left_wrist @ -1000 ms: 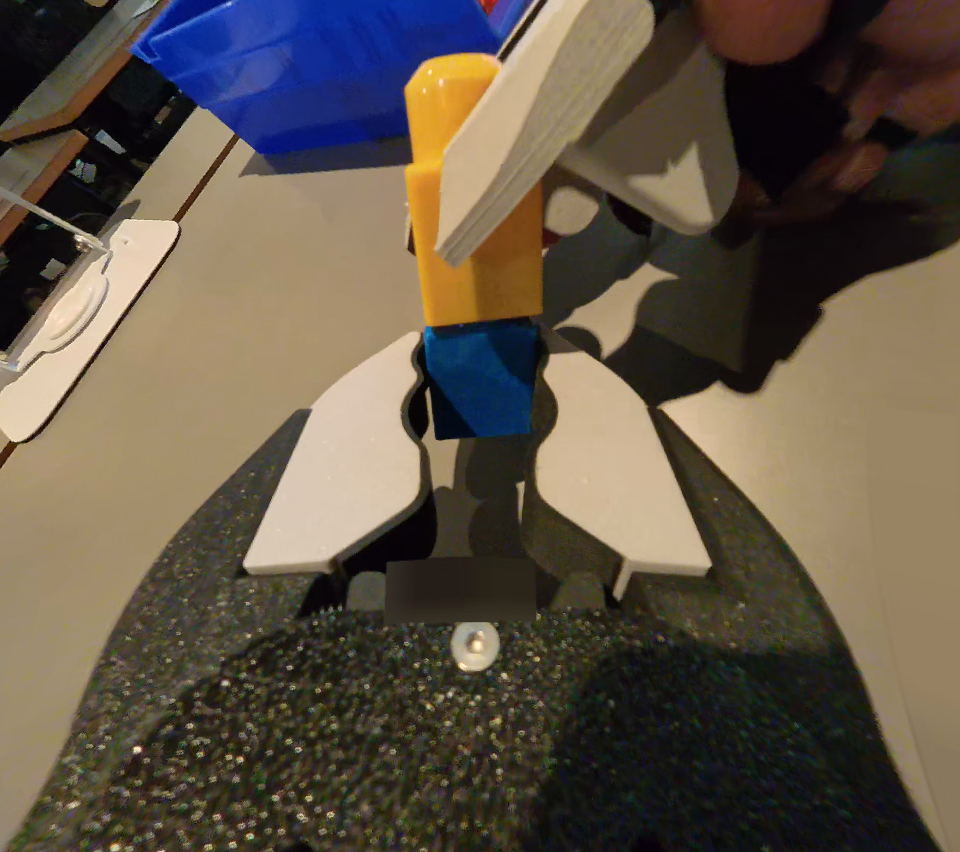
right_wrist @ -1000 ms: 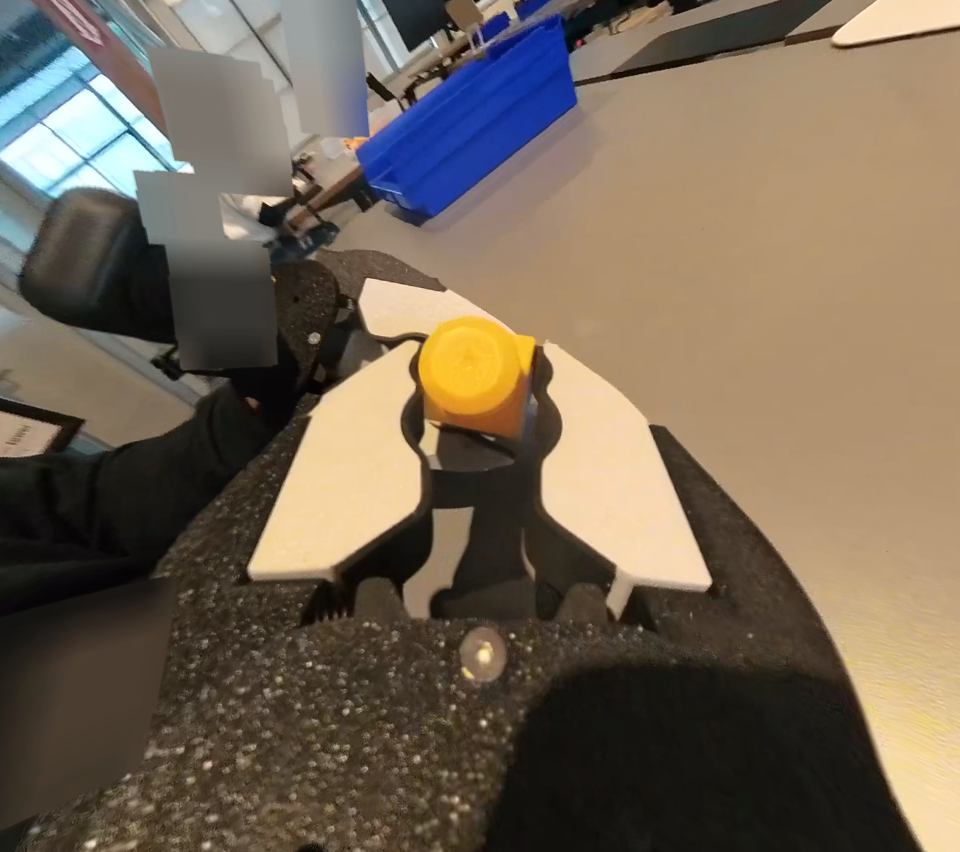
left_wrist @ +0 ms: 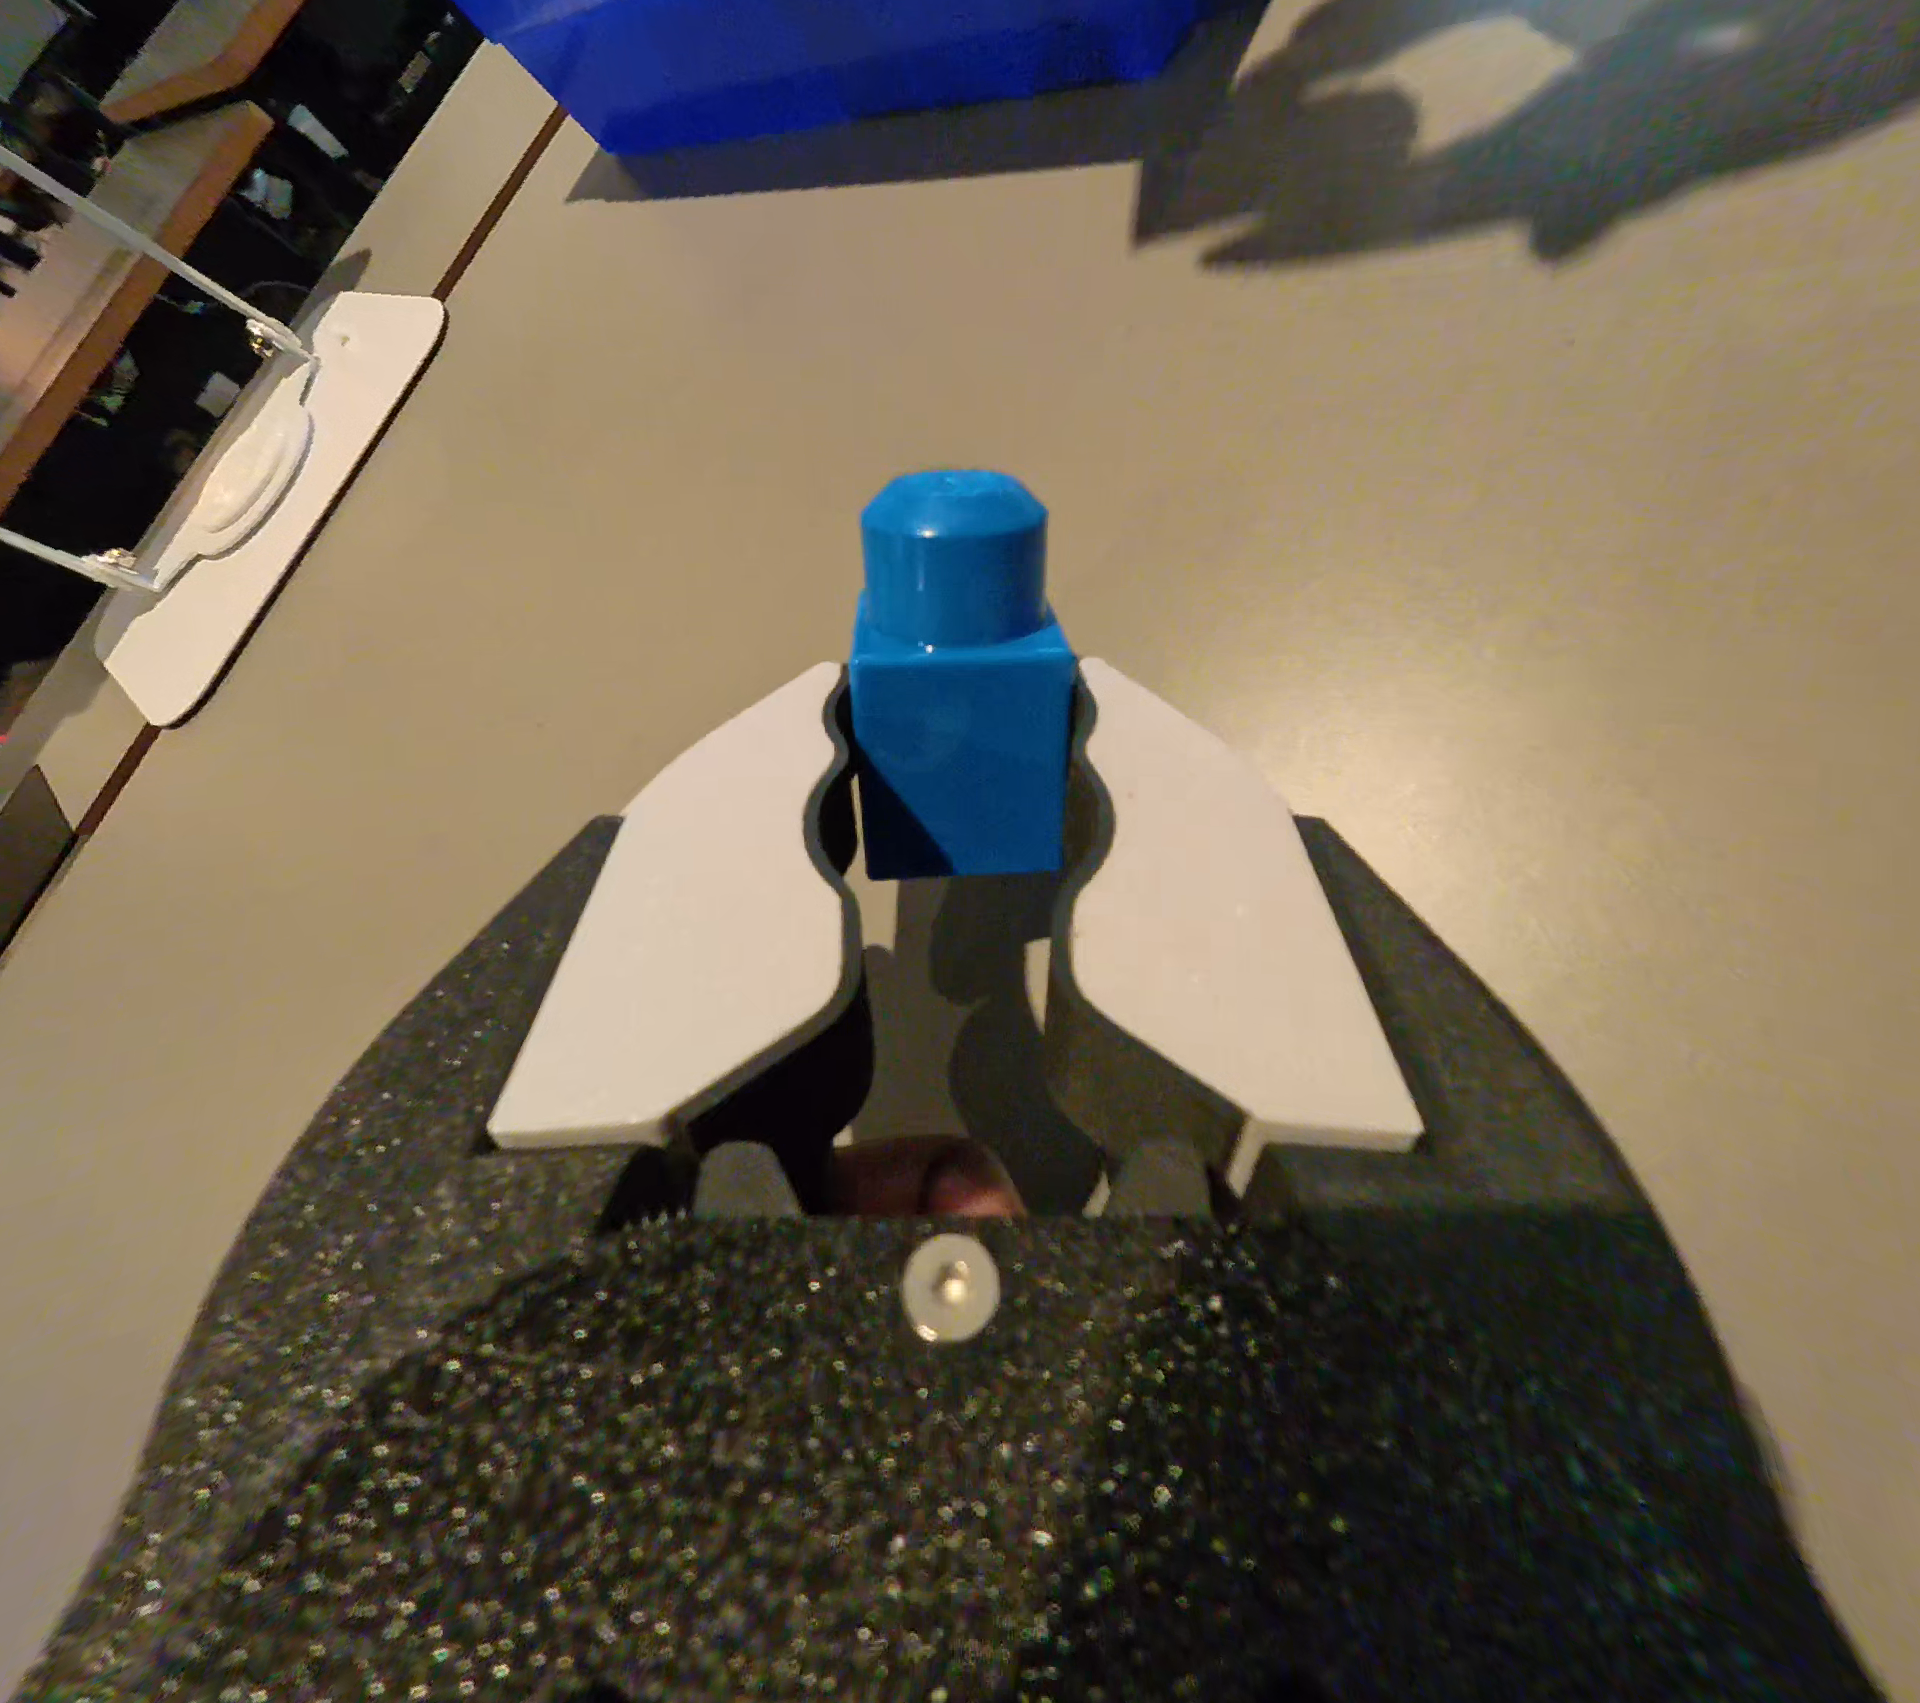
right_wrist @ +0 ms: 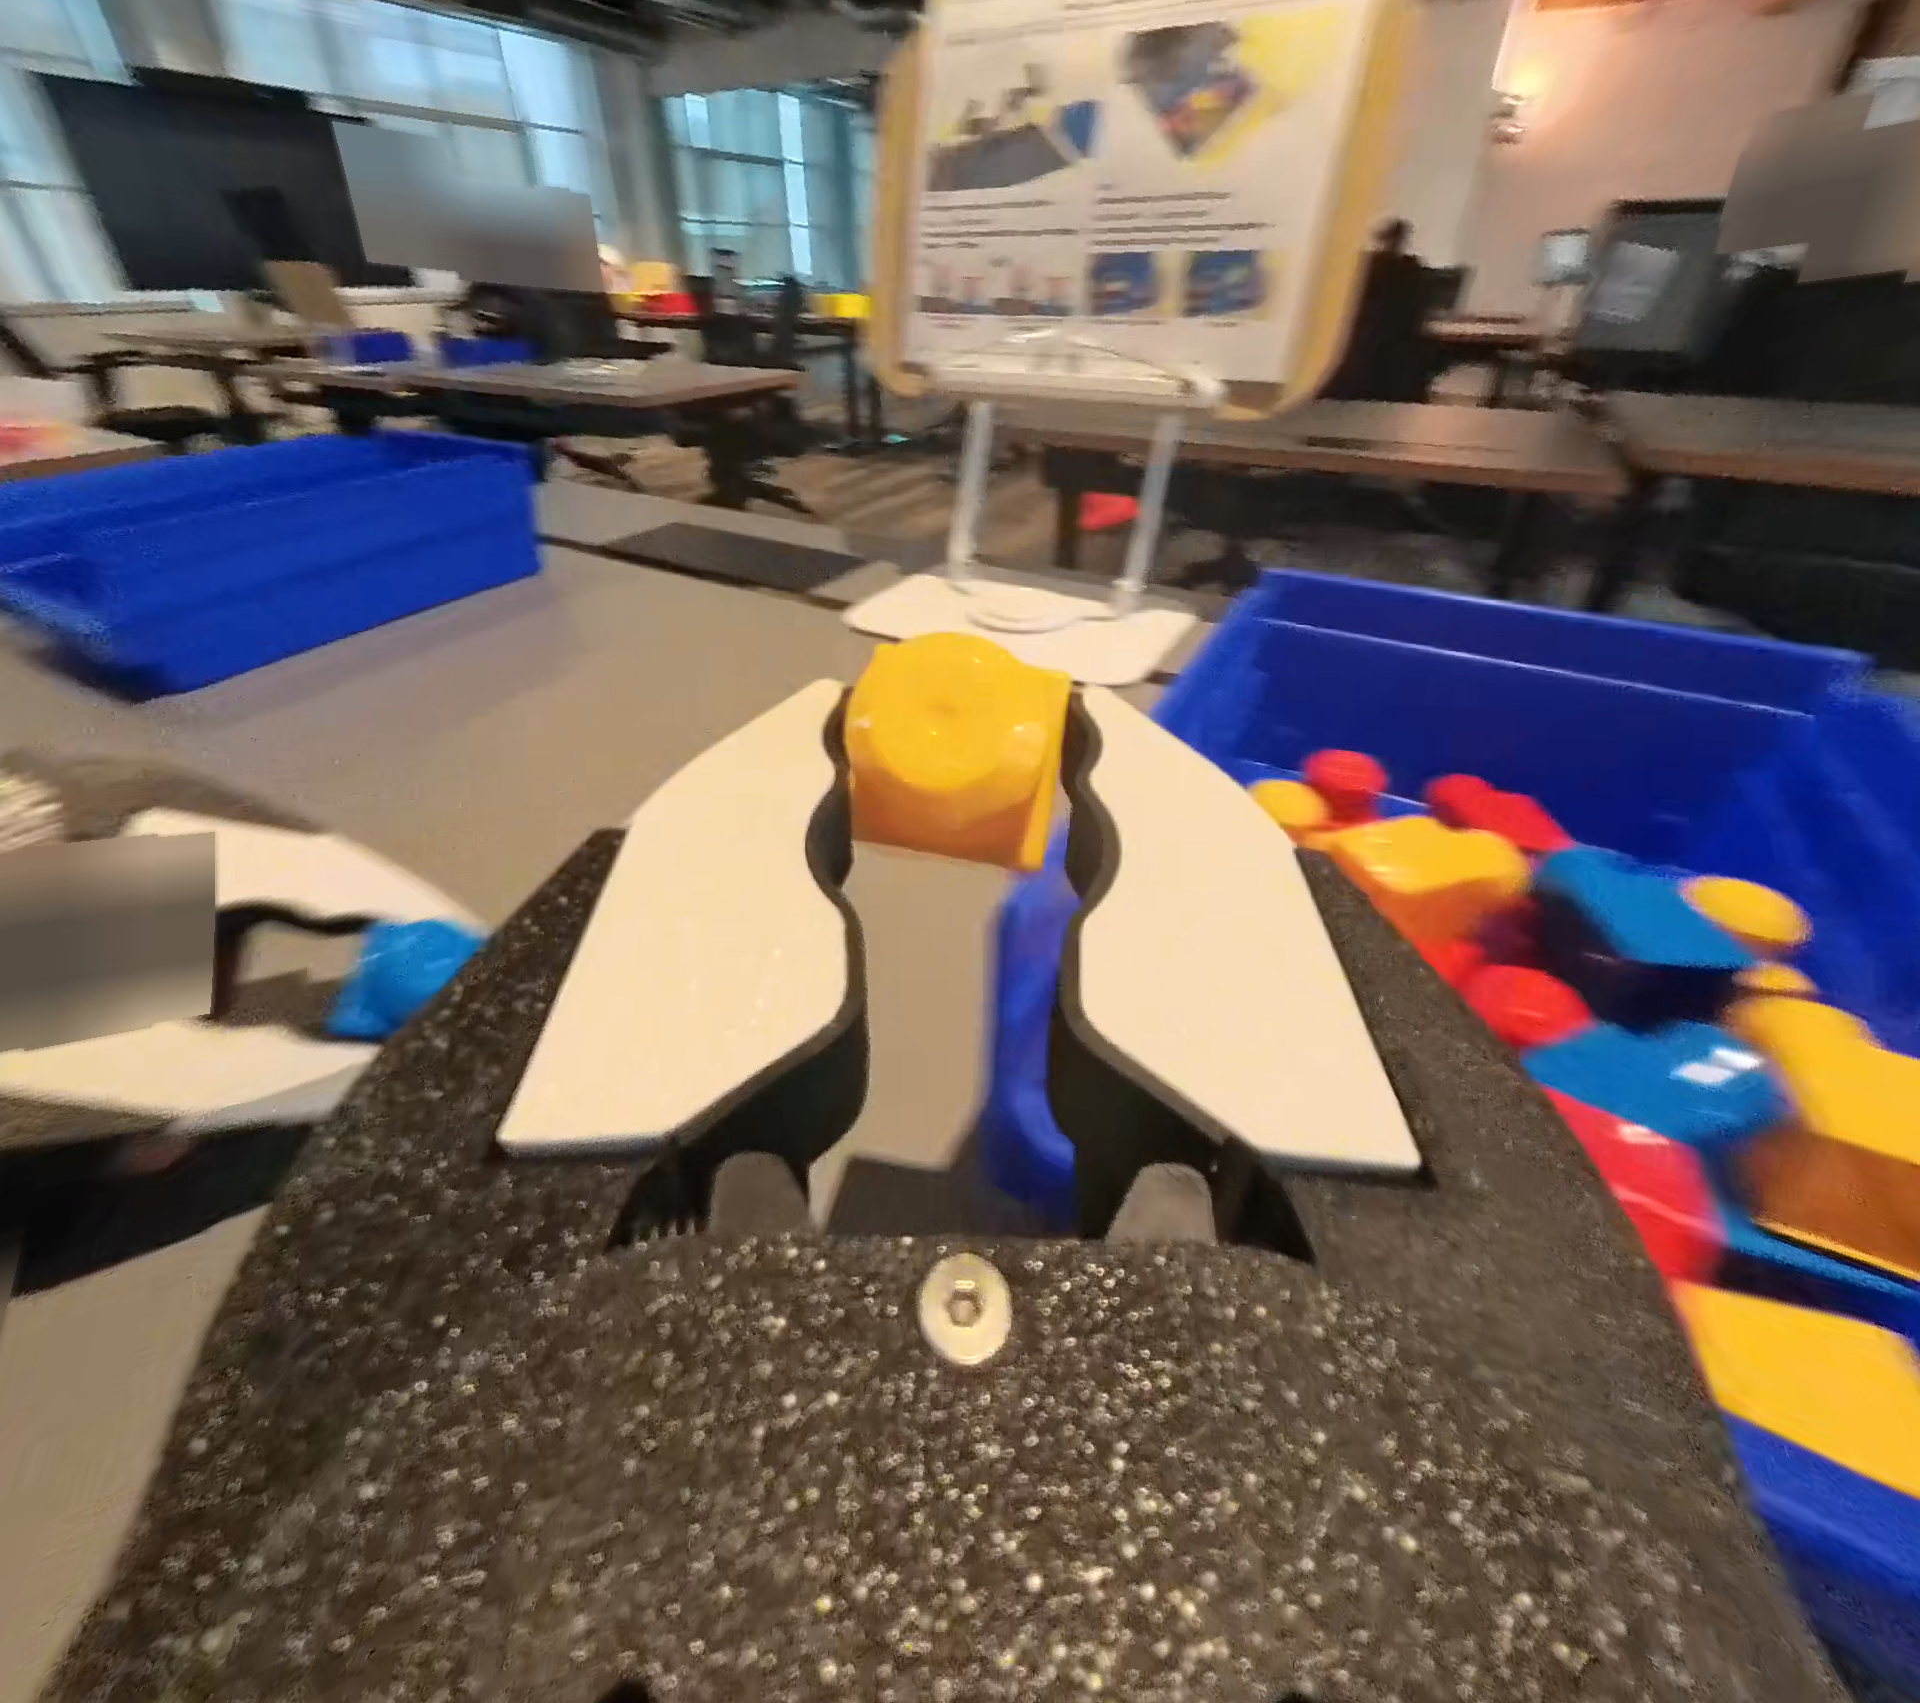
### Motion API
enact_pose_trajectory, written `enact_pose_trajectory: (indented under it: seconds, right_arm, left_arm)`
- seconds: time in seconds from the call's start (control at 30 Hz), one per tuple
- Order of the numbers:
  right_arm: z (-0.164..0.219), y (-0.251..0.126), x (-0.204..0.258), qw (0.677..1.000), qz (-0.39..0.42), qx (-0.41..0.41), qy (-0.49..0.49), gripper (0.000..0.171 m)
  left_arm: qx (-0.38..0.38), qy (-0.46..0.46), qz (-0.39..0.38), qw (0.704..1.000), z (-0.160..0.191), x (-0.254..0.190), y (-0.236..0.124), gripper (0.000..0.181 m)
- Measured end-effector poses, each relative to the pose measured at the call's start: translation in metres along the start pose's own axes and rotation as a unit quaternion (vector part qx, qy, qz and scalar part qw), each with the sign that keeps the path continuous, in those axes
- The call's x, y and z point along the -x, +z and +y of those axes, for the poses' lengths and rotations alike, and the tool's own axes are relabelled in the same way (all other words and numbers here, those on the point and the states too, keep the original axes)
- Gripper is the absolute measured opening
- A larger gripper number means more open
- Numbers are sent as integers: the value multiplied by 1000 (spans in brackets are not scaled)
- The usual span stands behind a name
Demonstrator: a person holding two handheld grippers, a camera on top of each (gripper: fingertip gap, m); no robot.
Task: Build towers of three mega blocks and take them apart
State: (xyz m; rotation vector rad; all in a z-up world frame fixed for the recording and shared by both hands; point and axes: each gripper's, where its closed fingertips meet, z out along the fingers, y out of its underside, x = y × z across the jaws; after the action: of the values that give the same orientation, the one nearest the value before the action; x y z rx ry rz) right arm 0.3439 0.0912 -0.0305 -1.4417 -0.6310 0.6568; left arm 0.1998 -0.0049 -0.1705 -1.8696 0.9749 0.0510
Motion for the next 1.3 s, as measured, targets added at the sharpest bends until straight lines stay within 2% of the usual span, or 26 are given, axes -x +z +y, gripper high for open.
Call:
enact_pose_trajectory:
  seconds: [0.1, 0.17, 0.27, 0.33, 0.5, 0.77, 0.9, 0.97, 1.03, 1.13, 1.2, 1.3]
  right_arm:
    - [6, 6, -65, 993, 92, 69, -17, 38]
    - [21, 13, -97, 984, 124, 124, -18, 38]
    - [48, 23, -122, 970, 137, 198, -18, 39]
    - [58, 27, -129, 965, 143, 216, -29, 39]
    - [60, 28, -130, 966, 153, 204, -48, 39]
    - [36, 8, -124, 978, 167, 100, -68, 51]
    - [11, -17, -92, 988, 139, 6, -67, 50]
    - [-2, -31, -60, 991, 105, -52, -69, 44]
    - [-2, -38, -15, 993, 42, -75, -86, 39]
    - [10, -38, 52, 991, -47, -66, -105, 37]
    - [35, -28, 94, 990, -124, -21, -65, 34]
    - [68, -11, 139, 976, -205, 69, -22, 59]
  left_arm:
    - [7, 10, -3, 1000, 2, -1, 2, 36]
    - [10, 14, -5, 1000, 2, -1, 2, 36]
    - [10, 13, -6, 1000, 3, -1, 2, 36]
    - [11, 11, -5, 1000, 3, -1, 2, 35]
    - [10, 12, -6, 1000, 3, 0, 3, 36]
    - [8, 17, -8, 1000, 2, -1, 2, 36]
    - [2, 15, -17, 1000, 1, 2, 1, 36]
    - [-10, 3, -28, 1000, -2, 7, -2, 36]
    - [-30, -12, -36, 999, -7, 12, -5, 36]
    - [-63, -17, -52, 997, -16, 16, -10, 36]
    - [-78, 3, -70, 995, -23, 18, -13, 36]
    - [-101, 47, -94, 989, -33, 17, -18, 35]
